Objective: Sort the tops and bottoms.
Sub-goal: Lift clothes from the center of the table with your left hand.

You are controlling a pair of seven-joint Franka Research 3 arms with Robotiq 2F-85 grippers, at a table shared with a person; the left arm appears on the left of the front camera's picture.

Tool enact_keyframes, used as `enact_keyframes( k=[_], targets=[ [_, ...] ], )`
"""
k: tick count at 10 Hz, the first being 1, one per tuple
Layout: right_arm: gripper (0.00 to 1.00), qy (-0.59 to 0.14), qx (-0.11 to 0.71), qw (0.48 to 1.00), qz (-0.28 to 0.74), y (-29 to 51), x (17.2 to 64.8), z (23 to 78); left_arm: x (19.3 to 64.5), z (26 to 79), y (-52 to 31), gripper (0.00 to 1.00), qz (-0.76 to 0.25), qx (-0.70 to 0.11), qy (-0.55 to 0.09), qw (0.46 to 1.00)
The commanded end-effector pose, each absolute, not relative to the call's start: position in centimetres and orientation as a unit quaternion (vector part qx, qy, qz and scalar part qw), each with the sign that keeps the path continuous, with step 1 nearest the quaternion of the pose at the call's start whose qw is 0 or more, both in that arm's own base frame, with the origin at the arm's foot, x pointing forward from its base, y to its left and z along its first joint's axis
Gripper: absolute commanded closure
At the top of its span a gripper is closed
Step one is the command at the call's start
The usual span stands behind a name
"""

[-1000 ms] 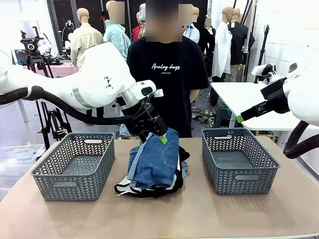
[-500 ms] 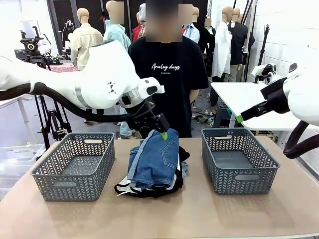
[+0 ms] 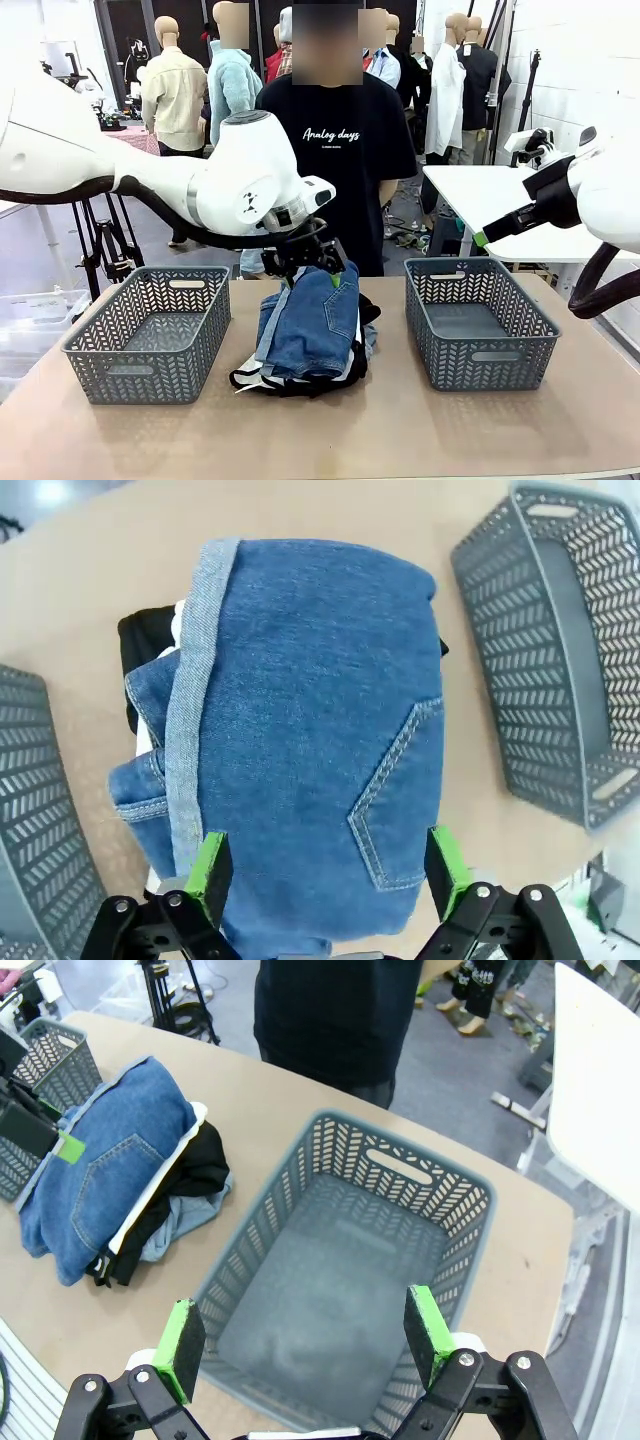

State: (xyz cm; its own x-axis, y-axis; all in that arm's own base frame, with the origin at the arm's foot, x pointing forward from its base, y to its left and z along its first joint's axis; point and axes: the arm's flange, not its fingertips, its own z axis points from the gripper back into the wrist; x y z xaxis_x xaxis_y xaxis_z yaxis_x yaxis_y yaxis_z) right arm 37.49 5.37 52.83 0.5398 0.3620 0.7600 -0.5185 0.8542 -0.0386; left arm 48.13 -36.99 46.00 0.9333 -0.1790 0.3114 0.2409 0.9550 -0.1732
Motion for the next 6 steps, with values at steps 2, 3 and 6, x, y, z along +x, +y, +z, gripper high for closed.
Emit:
enact_keyframes(
  k=[2, 3, 6],
  targets=[
    [0.0, -0.411, 0.1, 0.871, 0.249, 5.4, 37.6, 52.6, 49.6, 45.8, -38.7, 0.0, -0.068, -0.044, -0.152, 0.985],
    [0.0, -0.411, 0.1, 0.871, 0.249, 5.4, 37.6, 52.6, 49.9, 45.4, -39.0, 0.0, -0.065, -0.037, -0.152, 0.986],
    [0.0, -0.411, 0.1, 0.871, 0.249, 5.4, 37.6, 52.6, 50.5, 44.1, -39.6, 0.0, -0.071, -0.038, -0.161, 0.984]
  ],
)
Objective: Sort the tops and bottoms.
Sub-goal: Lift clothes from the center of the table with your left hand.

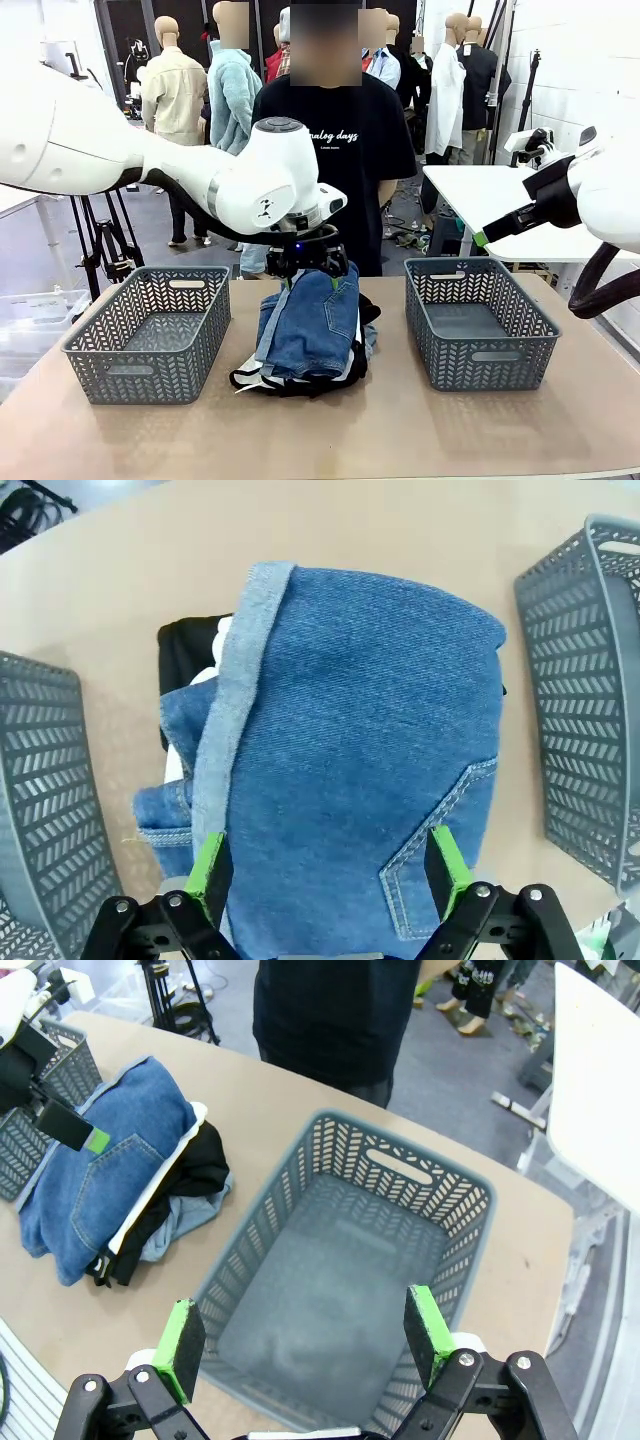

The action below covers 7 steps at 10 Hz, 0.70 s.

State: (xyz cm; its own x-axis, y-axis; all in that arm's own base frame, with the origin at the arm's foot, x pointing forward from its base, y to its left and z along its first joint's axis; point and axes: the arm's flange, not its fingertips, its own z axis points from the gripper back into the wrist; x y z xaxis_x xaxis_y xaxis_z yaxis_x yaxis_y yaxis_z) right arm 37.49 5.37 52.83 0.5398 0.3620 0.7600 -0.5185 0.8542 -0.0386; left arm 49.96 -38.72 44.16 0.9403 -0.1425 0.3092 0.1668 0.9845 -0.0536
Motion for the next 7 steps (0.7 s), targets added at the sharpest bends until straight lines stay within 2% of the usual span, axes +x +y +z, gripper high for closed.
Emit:
enact_keyframes(
  k=[1, 5, 6, 7],
  targets=[
    [0.0, -0.411, 0.1, 0.871, 0.249, 5.4, 37.6, 52.6, 50.6, 43.7, -39.5, 0.0, -0.069, -0.042, -0.157, 0.984],
    [0.0, -0.411, 0.1, 0.871, 0.249, 5.4, 37.6, 52.6, 51.3, 42.5, -39.2, 0.0, -0.064, -0.05, -0.136, 0.987],
    [0.0, -0.411, 0.1, 0.871, 0.249, 5.4, 37.6, 52.6, 51.2, 42.3, -39.3, 0.06, -0.089, -0.059, -0.135, 0.985],
    [0.0, -0.411, 0.1, 0.871, 0.249, 5.4, 37.6, 52.6, 51.1, 42.0, -39.5, 0.26, -0.083, -0.059, -0.131, 0.986]
  ],
)
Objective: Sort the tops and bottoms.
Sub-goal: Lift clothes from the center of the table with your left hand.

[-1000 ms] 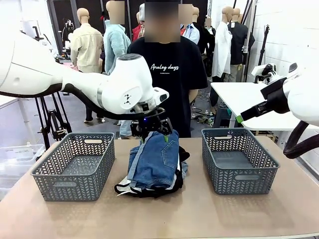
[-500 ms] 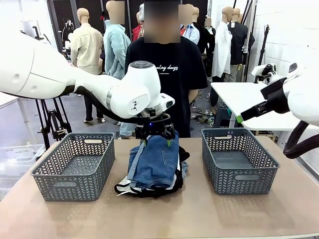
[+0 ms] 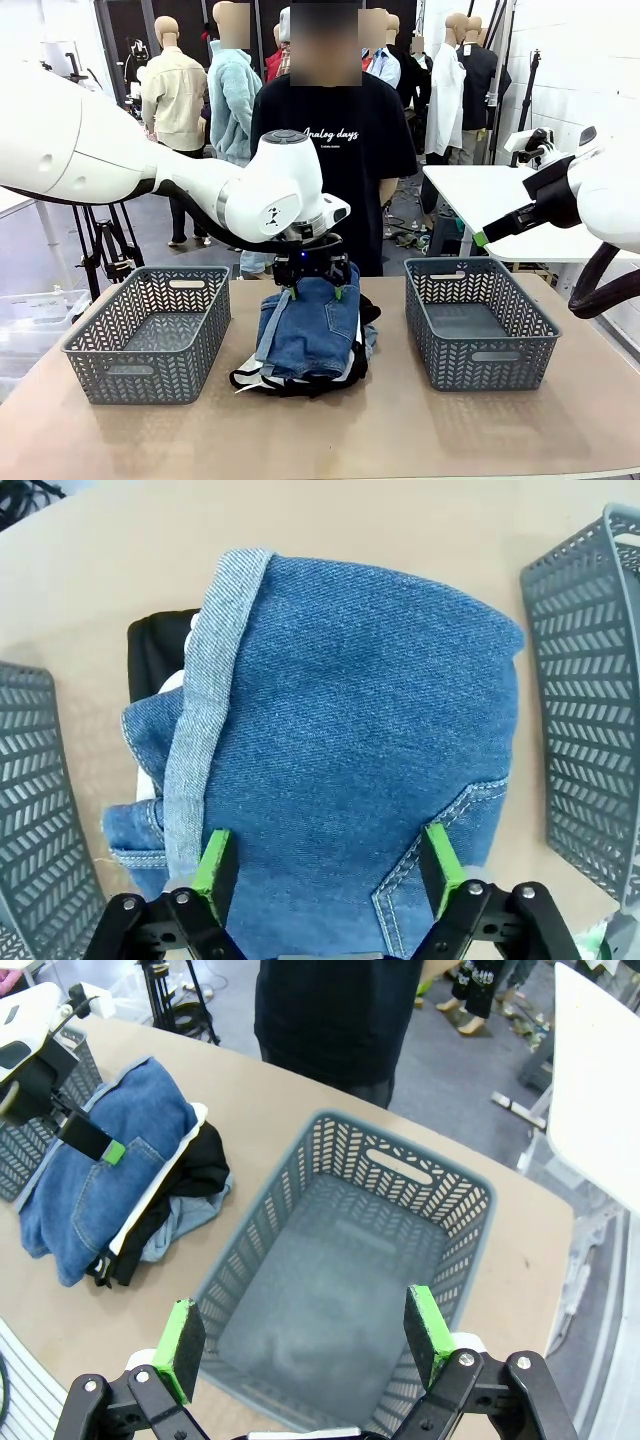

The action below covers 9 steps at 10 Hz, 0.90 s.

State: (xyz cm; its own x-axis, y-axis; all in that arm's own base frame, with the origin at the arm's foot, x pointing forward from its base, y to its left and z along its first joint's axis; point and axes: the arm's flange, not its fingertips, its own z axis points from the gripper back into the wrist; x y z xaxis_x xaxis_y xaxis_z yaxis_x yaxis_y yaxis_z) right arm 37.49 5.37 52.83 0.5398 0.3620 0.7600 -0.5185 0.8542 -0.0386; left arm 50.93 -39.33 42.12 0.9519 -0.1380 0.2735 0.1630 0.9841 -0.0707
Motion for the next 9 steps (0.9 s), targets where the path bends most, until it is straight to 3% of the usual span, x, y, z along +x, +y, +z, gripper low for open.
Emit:
enact_keyframes(
  k=[1, 3, 4, 9],
  targets=[
    [0.0, -0.411, 0.1, 0.871, 0.249, 5.39, 37.56, 52.63, 51.11, 41.93, -39.41, 0.46, -0.08, -0.058, -0.13, 0.987],
    [0.0, -0.411, 0.1, 0.871, 0.249, 5.39, 37.56, 52.63, 51.19, 42.02, -39.37, 0.85, -0.074, -0.048, -0.13, 0.988],
    [0.0, -0.411, 0.1, 0.871, 0.249, 5.39, 37.56, 52.63, 51.34, 41.98, -39.29, 1.0, -0.069, -0.045, -0.126, 0.989],
    [0.0, -0.411, 0.1, 0.871, 0.249, 5.39, 37.56, 52.63, 51.42, 42.36, -38.92, 1.0, -0.058, -0.046, -0.129, 0.989]
  ],
)
